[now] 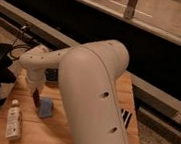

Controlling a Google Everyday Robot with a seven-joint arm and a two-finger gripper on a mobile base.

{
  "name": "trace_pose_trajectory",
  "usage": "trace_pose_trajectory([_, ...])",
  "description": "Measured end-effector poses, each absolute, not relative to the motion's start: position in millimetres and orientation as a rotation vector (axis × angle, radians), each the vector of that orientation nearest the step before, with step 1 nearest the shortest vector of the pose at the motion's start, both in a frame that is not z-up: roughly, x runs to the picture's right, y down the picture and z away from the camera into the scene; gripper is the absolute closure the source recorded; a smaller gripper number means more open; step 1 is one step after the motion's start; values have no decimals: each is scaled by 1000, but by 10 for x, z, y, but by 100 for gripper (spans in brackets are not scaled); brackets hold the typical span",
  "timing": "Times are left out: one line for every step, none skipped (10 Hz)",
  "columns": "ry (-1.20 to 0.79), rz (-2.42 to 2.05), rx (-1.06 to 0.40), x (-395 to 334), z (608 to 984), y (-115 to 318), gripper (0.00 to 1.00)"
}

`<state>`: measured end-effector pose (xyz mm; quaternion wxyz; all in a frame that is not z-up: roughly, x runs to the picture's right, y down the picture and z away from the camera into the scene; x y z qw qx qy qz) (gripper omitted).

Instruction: Drag the pepper across the table

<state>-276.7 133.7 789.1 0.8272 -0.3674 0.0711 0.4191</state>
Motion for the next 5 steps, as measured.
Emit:
trace_pose_trajectory([153,884,-781,-2746,7875,1336,99])
trace_pose_trajectory([154,869,-784,-2755,7860,1326,99])
trace_pose_trajectory([154,854,-789,-2817,7833,1351,99])
trace_pose_trajectory([149,838,-796,-2892,7795,1379,99])
trace_pose_trajectory([150,830,-798,-2880,7792,1374,99])
